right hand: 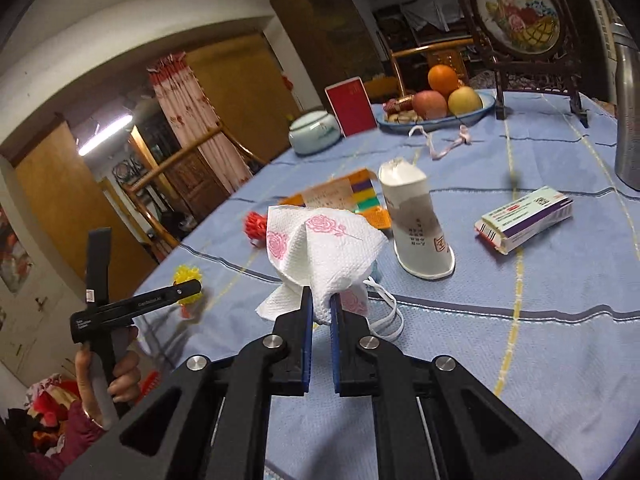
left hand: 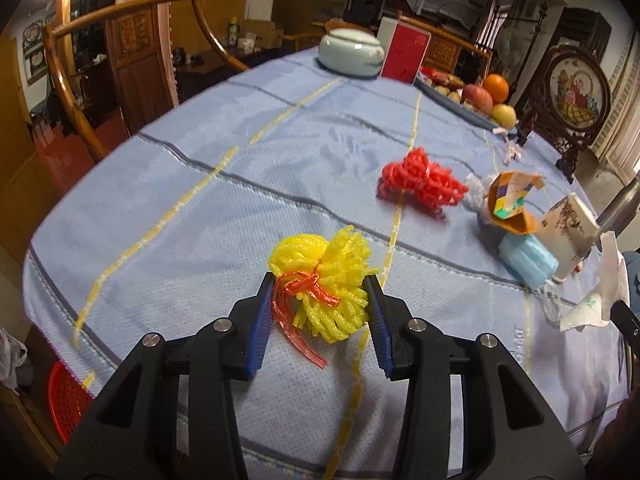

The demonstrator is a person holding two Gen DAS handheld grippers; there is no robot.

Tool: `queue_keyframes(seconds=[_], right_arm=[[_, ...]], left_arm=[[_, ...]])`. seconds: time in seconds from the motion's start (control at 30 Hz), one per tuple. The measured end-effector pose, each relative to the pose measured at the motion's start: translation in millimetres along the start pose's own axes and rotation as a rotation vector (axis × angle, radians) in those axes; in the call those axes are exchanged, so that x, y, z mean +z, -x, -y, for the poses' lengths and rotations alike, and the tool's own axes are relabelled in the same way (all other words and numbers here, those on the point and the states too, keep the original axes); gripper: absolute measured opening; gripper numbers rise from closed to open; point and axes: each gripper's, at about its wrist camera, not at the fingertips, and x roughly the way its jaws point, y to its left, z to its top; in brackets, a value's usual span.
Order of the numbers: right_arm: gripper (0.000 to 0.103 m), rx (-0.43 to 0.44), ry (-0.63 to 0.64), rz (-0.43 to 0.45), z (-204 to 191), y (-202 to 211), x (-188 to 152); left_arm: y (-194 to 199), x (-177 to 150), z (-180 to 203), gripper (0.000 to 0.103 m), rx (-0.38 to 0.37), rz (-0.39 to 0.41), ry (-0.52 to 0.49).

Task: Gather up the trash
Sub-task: 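Grasp the white tissue with the right tool while the left tool holds the yellow bow, then carry the yellow bow to the wastebasket and release it while the right tool carries the tissue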

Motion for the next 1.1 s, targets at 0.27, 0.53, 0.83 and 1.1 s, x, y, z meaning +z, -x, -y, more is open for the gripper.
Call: queue_keyframes(seconds=[0.27,0.53,0.83,1.1], right_arm=[[0.008,0.031,-0.022,0.026,4.7,13.6,-1.1],[0.008,0.063,0.0,0.052,-8.2,26.4,-3.1],[0.008,0.117,0.049,0.052,-43.2,35.9,-12.2],[0.008,0.158,0.106,0.027,-82.1,35.1,-21.4]], left_arm=[[31.5,4.4,0.2,0.043,0.013,0.065,-0.005],[76.2,-1.7,-18.0,0.043,0.079,0.137,-0.008],[109.2,-35.4,-68.2,0.043,0.162,0.136,0.026],[116.7,-88.5,-148.4,0.043,0.255,0.056,0.12]])
